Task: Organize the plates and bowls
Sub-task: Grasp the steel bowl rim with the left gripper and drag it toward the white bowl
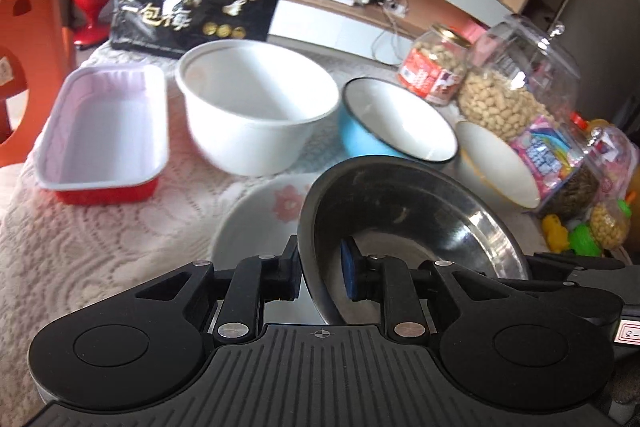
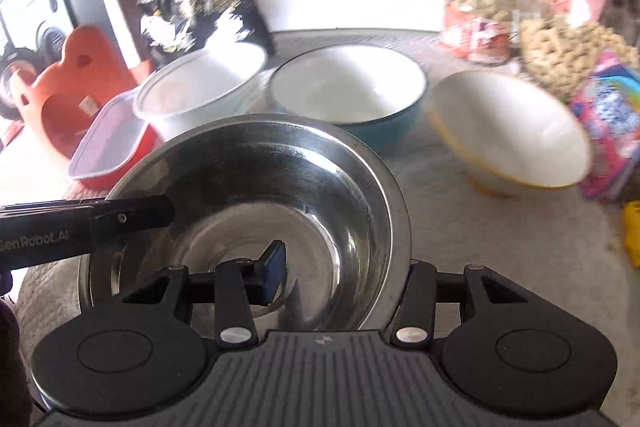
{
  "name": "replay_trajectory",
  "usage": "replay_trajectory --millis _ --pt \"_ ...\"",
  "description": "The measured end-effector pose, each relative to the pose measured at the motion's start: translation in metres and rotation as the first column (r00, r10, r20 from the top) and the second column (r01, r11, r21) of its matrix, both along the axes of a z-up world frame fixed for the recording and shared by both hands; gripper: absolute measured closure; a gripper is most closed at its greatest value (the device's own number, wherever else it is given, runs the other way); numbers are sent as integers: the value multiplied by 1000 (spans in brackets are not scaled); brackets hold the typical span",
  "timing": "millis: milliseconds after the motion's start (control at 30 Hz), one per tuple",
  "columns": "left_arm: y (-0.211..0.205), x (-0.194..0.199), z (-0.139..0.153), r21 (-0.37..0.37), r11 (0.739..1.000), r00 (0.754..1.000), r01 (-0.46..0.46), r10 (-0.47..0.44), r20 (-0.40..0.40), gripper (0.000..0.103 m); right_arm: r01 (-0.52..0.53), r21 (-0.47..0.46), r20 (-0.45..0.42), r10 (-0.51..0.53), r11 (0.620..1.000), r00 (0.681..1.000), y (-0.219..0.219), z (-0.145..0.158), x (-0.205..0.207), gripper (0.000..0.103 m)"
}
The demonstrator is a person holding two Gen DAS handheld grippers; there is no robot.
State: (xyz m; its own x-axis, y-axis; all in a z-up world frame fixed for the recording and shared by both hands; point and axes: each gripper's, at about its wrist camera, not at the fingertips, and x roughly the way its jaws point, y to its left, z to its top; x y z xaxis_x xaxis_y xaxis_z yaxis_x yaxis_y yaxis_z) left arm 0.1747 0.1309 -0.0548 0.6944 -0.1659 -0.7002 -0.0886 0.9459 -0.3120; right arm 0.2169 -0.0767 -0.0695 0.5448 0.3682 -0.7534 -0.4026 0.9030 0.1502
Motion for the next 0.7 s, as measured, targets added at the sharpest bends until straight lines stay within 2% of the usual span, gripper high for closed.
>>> replay_trajectory --millis 67,133,233,367,467,500,533,567,633,700 --pt "5 0 -7 17 1000 999 -7 8 -31 82 -6 -30 4 6 1000 1000 15 -5 -1 56" --pt "5 1 -13 23 1000 999 -10 10 -40 83 -4 -75 46 7 997 999 24 -7 -5 56" --pt "10 1 -17 5 1000 999 -14 14 -45 82 -11 -96 61 17 995 998 26 -7 -7 56" --pt "25 -4 -18 -79 996 999 -39 36 -36 81 -3 -84 46 7 996 999 21 -5 -8 56" --pt "42 -12 -9 -96 989 993 -112 115 28 79 18 -70 102 -11 997 995 16 7 -11 54" --pt "48 -14 -7 -101 985 989 -137 142 41 79 23 -60 122 -16 998 992 13 13 -11 51" --pt "53 -14 -7 -106 982 986 -154 159 41 80 30 -46 140 -24 998 990 11 19 -11 47" --pt "57 -14 -8 -120 980 986 -159 165 37 76 39 -36 154 -33 999 988 9 22 -10 45" --pt "58 -10 -12 -148 977 988 -151 156 20 75 61 -32 162 -55 998 985 6 25 -3 43" --pt "54 -7 -16 -127 983 991 -135 136 -7 75 84 -36 134 -78 996 988 5 20 6 44"
